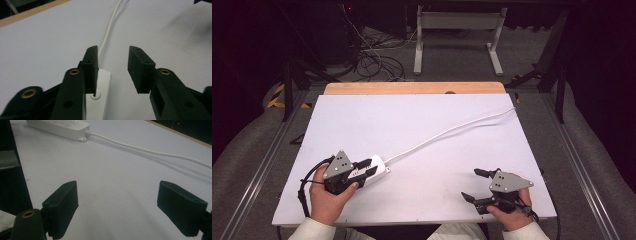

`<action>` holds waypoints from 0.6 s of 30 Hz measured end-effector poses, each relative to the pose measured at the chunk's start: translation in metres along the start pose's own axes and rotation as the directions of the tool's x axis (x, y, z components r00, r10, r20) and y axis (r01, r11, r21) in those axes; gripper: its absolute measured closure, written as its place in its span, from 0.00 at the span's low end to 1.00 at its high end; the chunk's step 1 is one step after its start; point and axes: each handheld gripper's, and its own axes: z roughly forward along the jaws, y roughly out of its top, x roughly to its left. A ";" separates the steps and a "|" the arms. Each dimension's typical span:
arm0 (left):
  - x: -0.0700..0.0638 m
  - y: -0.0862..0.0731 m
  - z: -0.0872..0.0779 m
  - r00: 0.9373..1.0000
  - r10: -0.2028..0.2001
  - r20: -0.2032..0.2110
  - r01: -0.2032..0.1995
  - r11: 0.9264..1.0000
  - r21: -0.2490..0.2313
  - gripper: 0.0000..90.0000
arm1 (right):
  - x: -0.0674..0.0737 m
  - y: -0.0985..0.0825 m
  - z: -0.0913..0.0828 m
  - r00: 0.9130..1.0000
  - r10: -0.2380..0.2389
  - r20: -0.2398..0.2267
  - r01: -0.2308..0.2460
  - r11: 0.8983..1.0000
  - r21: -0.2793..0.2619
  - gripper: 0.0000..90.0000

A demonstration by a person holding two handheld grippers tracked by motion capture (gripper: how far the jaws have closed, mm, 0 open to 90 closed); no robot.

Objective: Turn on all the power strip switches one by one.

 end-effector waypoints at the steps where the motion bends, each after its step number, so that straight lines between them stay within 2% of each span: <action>1: -0.001 0.001 -0.002 1.000 0.005 0.008 -0.005 1.000 -0.013 0.66 | 0.000 0.000 -0.001 1.000 0.004 0.003 -0.004 1.000 -0.002 0.19; 4: -0.006 0.004 -0.010 0.999 0.009 0.036 -0.008 0.999 -0.036 0.62 | -0.001 0.000 -0.002 1.000 0.012 0.008 -0.012 1.000 -0.010 0.19; 9: -0.008 0.003 -0.016 0.999 0.005 0.052 -0.002 0.998 -0.065 0.50 | -0.003 0.000 -0.002 1.000 0.015 0.009 -0.015 1.000 -0.012 0.19; 11: -0.007 0.001 -0.018 0.999 -0.006 0.052 0.011 0.996 -0.089 0.42 | -0.003 0.000 -0.002 1.000 0.020 0.010 -0.020 1.000 -0.012 0.18; 14: -0.006 -0.002 -0.024 0.999 -0.001 0.036 0.005 0.992 -0.126 0.28 | -0.004 0.000 -0.003 1.000 0.023 0.011 -0.023 1.000 -0.014 0.18; 18: -0.006 -0.007 -0.033 0.999 0.001 0.032 0.004 0.988 -0.156 0.24 | -0.005 0.000 -0.004 1.000 0.023 0.010 -0.023 1.000 -0.018 0.17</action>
